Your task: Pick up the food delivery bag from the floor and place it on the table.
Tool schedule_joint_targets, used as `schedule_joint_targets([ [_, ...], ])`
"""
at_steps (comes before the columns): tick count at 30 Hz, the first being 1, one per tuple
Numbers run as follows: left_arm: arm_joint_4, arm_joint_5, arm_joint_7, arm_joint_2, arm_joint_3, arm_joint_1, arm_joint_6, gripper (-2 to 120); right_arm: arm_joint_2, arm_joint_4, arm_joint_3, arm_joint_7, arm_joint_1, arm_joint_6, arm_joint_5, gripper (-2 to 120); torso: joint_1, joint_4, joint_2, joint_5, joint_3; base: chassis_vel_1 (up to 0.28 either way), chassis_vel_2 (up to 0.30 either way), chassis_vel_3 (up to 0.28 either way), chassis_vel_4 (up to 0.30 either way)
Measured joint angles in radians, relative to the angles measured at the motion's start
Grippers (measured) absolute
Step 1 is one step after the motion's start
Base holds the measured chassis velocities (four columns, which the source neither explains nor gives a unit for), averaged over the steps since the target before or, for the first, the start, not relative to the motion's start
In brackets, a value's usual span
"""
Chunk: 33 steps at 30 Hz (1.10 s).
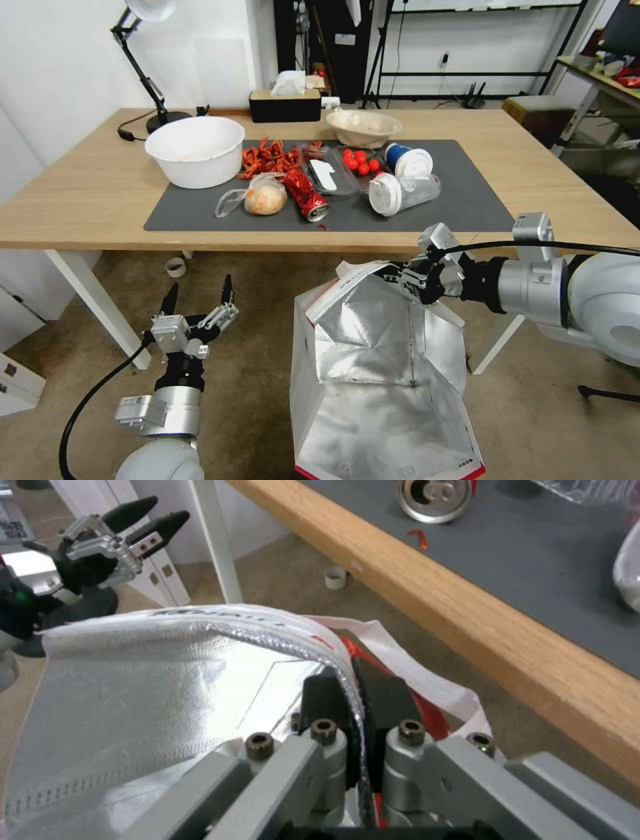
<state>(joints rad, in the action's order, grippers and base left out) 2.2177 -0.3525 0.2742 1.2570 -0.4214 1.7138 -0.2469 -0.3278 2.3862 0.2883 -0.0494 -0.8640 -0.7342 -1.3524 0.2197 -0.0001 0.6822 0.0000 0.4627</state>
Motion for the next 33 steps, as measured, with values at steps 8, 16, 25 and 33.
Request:
schedule_joint_targets([
  [8, 0.002, -0.003, 0.001, -0.002, -0.001, 0.0, 0.0, 100, 0.007, 0.006, 0.013, 0.006, 0.0, 0.0, -0.017, 0, 0.015, 0.0001, 0.035, 0.0, 0.021, 0.0, 0.0, 0.0, 0.0],
  [16, 0.006, -0.007, 0.003, -0.004, -0.003, 0.0, 0.003, 100, 0.005, 0.007, 0.014, 0.008, -0.002, 0.0, -0.018, 0, 0.03, 0.0001, 0.073, 0.0, 0.043, 0.0, 0.0, 0.0, 0.0],
  [25, 0.005, -0.007, 0.003, -0.003, -0.002, -0.002, 0.004, 100, 0.004, 0.006, 0.014, 0.009, 0.0, -0.001, -0.019, 0, 0.045, 0.0001, 0.108, 0.0, 0.064, 0.0, 0.0, 0.0, 0.0],
  [33, 0.008, -0.009, 0.006, -0.003, -0.003, -0.002, 0.008, 100, -0.001, 0.007, 0.013, 0.011, -0.002, -0.001, -0.021, 0, 0.059, 0.0001, 0.142, 0.0, 0.083, 0.0, 0.0, 0.0, 0.0],
])
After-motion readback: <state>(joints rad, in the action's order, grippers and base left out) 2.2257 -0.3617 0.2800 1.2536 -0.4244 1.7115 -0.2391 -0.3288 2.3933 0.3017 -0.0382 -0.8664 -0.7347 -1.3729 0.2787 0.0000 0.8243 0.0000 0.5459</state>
